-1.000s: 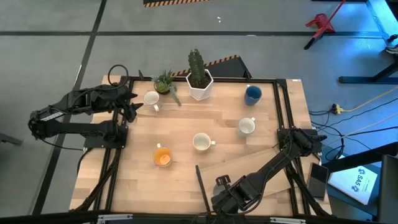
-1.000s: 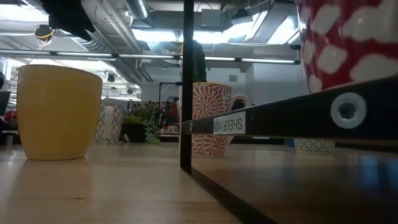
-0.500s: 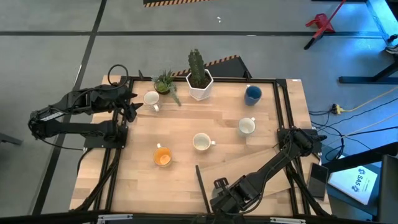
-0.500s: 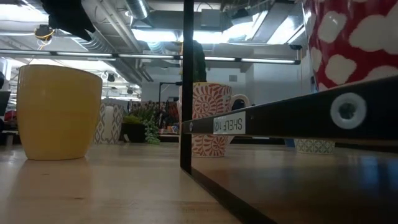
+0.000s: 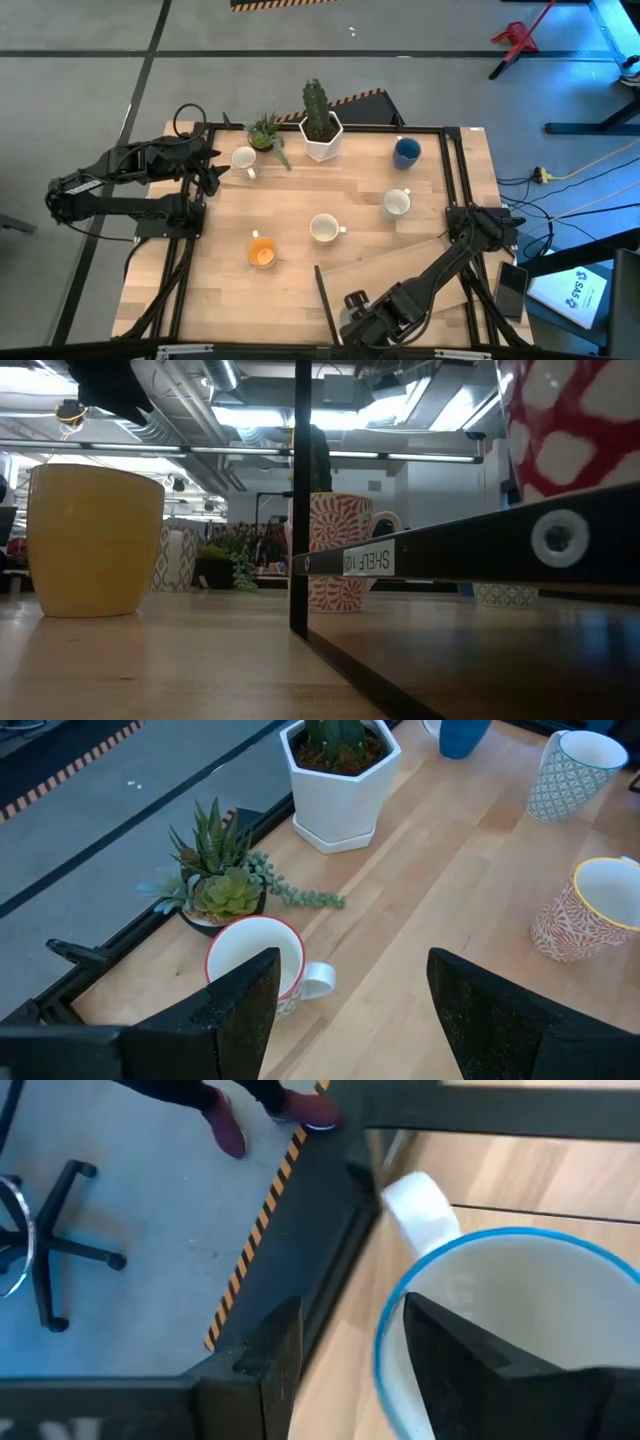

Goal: Place coffee mugs
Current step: Put the red mug on the shelf, then put the yellow mug on the shelf

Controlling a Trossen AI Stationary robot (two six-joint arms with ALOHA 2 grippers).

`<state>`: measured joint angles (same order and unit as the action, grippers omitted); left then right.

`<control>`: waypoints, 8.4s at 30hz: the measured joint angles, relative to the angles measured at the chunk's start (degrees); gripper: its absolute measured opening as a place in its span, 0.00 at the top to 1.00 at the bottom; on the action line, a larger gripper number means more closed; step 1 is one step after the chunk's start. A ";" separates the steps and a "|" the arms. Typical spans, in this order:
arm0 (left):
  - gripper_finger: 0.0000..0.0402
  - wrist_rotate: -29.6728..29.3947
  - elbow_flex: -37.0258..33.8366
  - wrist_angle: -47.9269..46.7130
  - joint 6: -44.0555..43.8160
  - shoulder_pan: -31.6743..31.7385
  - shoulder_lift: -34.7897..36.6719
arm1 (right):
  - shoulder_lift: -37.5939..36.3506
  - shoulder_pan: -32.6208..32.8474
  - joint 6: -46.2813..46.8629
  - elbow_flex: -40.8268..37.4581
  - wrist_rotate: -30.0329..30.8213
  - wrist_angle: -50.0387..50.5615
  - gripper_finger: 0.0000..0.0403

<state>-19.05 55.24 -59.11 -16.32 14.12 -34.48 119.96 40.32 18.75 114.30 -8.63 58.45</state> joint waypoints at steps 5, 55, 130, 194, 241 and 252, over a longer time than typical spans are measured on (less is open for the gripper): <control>0.38 0.01 0.01 0.00 0.00 0.01 0.02 | -0.02 0.68 -1.19 4.85 0.09 4.20 0.60; 0.38 20.41 -8.63 1.57 -14.55 -24.17 -8.69 | 5.53 -22.29 -39.86 19.52 19.85 1.68 0.60; 0.38 -0.94 -26.16 55.24 -16.91 -32.87 -39.47 | 14.34 -28.03 -47.26 19.10 15.10 3.52 0.60; 0.38 -0.90 -26.16 37.05 -19.54 -29.15 -15.91 | 18.69 -30.99 -62.14 19.08 11.57 8.95 0.65; 0.38 -0.98 -26.16 36.05 -21.05 -29.15 -15.98 | 11.32 -32.20 -59.44 20.65 16.09 12.78 1.00; 0.38 0.16 -26.16 35.45 -21.05 -29.15 -15.98 | 2.04 -28.69 -47.79 20.70 16.06 26.65 1.00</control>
<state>-18.90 29.08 -23.66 -37.36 -15.03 -50.46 122.00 11.63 -29.03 135.00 7.43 85.10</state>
